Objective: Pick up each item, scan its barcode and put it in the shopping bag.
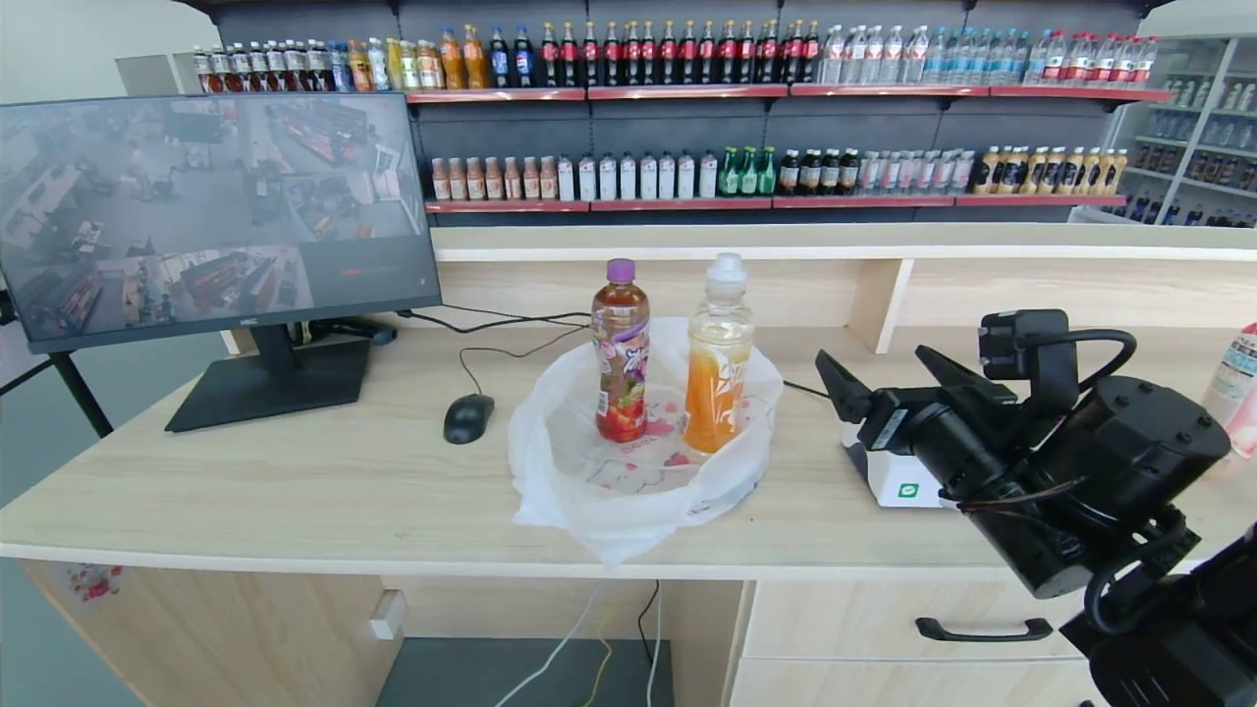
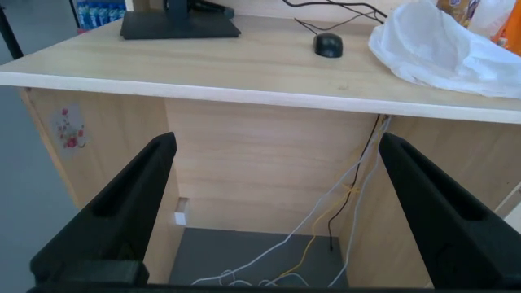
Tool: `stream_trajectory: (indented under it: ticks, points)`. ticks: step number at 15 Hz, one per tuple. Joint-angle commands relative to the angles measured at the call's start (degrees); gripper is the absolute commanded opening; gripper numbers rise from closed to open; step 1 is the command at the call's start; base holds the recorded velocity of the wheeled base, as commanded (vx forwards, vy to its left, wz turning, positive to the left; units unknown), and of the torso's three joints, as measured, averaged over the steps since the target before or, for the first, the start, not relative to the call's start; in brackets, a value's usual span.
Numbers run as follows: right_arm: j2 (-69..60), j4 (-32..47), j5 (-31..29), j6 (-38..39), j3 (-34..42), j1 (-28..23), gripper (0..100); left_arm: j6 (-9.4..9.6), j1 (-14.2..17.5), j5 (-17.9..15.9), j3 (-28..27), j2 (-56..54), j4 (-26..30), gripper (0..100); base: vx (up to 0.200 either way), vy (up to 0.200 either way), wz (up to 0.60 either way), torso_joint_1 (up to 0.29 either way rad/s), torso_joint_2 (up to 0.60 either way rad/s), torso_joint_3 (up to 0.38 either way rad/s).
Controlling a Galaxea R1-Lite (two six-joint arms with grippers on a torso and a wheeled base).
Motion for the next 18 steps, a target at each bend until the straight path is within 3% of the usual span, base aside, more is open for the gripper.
stream_trajectory:
  ticks: [1, 18]
  points:
    - [0.1, -0.1, 0.0, 0.0, 0.0, 0.0, 100, -0.01, 0.0, 0.0, 0.0, 0.0, 0.0, 100, 0.0, -0.2, 0.0, 0.007, 0.0, -0.002]
    - [-3.1, -0.1, 0.0, -0.2, 3.0, -0.4, 100, -0.1, 0.0, 0.0, 0.0, 0.0, 0.0, 100, 0.0, -0.2, 0.0, 0.003, 0.0, 0.002]
